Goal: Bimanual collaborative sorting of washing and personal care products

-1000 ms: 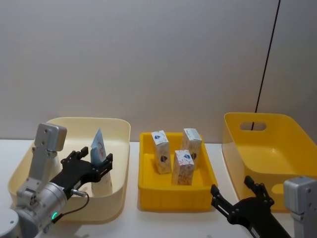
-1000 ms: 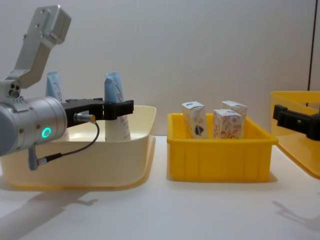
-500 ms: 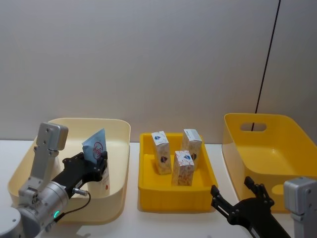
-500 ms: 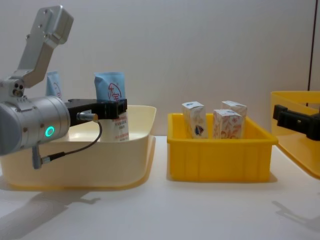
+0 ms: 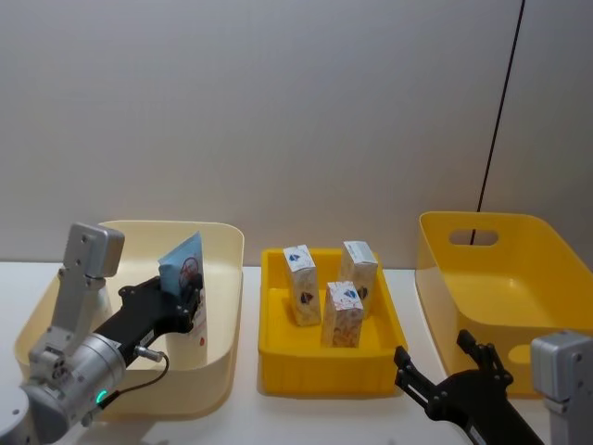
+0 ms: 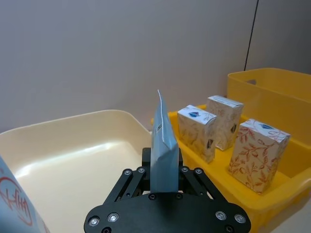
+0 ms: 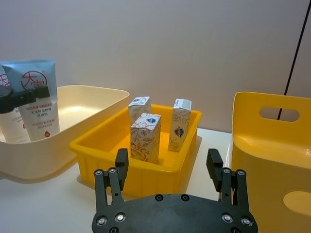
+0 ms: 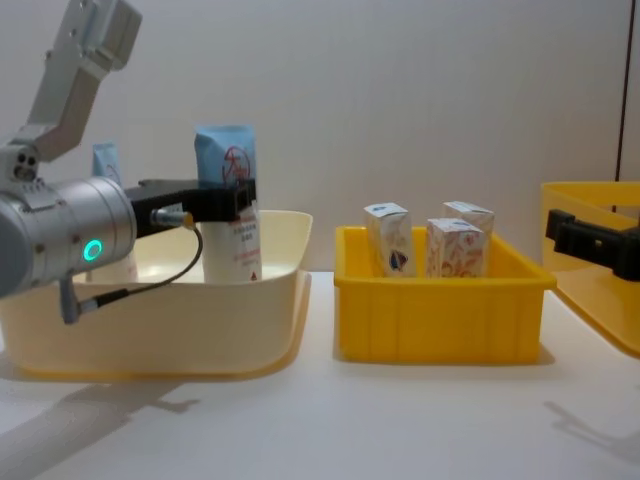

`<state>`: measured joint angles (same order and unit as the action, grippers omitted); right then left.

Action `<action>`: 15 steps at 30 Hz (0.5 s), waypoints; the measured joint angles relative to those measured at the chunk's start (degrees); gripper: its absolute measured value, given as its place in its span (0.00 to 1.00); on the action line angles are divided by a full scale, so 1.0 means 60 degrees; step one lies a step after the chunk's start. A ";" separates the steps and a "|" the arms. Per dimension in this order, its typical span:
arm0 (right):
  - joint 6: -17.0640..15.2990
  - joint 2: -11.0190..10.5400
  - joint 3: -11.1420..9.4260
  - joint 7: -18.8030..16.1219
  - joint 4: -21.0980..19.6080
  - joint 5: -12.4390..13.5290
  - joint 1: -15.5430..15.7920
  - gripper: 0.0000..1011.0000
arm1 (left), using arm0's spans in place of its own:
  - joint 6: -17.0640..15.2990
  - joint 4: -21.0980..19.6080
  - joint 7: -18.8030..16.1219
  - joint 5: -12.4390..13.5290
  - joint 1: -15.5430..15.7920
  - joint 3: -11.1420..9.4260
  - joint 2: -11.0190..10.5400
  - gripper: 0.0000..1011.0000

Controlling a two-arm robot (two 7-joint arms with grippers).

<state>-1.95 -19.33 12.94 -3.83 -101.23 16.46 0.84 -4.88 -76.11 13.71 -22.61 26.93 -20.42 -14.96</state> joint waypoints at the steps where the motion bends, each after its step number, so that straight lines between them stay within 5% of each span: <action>1: 0.0000 0.0000 0.0000 0.0000 0.0000 0.0000 0.0000 0.99 | 0.0078 -0.0044 0.0123 -0.0006 0.0002 0.0010 -0.0036 0.22; 15: 0.0000 0.0000 0.0000 0.0000 0.0000 0.0000 0.0000 0.99 | 0.0555 -0.0453 0.1478 -0.0525 0.0226 0.0090 -0.0264 0.22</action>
<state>-1.95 -19.33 12.94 -3.83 -101.23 16.46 0.84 -1.55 -78.83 22.58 -25.76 28.29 -19.88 -16.54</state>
